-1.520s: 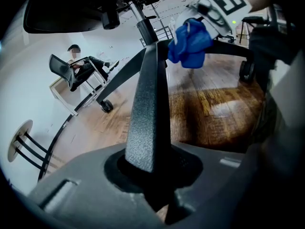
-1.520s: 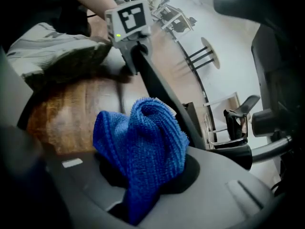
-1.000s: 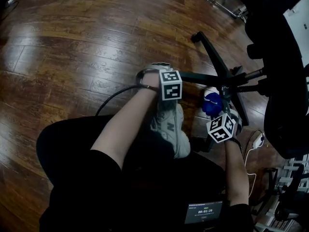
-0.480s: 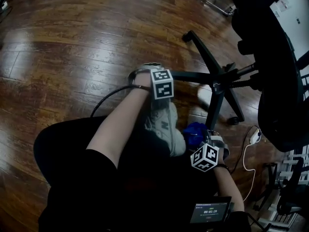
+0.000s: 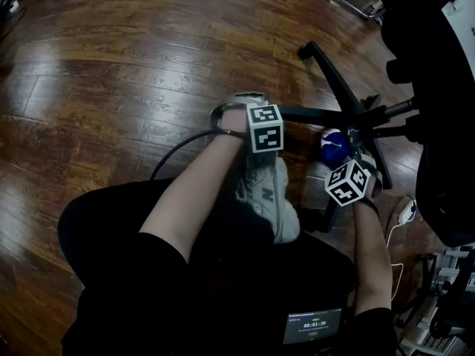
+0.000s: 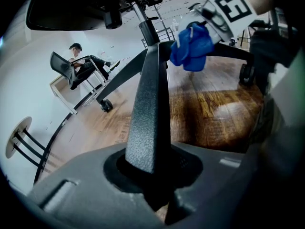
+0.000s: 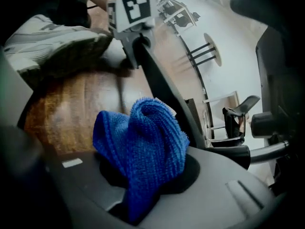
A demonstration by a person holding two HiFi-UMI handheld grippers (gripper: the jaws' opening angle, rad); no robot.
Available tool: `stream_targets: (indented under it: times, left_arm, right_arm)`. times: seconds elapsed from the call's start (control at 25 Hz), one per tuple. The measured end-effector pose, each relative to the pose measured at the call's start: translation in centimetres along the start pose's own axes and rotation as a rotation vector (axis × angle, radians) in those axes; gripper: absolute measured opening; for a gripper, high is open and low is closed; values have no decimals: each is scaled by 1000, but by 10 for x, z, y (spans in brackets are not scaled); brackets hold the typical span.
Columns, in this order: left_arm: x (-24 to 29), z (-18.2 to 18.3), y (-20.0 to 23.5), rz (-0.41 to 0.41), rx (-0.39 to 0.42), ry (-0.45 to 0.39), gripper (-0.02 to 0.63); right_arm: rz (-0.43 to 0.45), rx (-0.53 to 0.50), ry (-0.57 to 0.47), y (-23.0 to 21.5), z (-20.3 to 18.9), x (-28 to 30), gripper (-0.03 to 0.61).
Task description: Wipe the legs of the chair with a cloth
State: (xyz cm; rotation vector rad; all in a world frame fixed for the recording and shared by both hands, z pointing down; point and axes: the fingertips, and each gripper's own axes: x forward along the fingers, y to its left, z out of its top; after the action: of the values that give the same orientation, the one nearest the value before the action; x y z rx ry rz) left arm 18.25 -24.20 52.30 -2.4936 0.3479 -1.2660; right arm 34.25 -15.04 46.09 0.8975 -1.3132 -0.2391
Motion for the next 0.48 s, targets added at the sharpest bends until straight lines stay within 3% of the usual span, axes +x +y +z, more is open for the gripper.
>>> stream_targets:
  times: [0.12, 0.24, 0.36, 0.48]
  left_arm:
    - [0, 1, 1, 5, 7, -3, 77]
    - [-1, -1, 2, 7, 10, -3, 77]
    - [-1, 0, 0, -1, 6, -5, 78]
    - [-2, -2, -2, -8, -2, -5, 78]
  right_arm:
    - [-46, 43, 33, -33, 2, 16, 95]
    - [-58, 28, 39, -34, 5, 17, 92]
    - [-3, 22, 29, -12, 4, 2, 90]
    - [75, -30, 20, 38, -1, -23, 89]
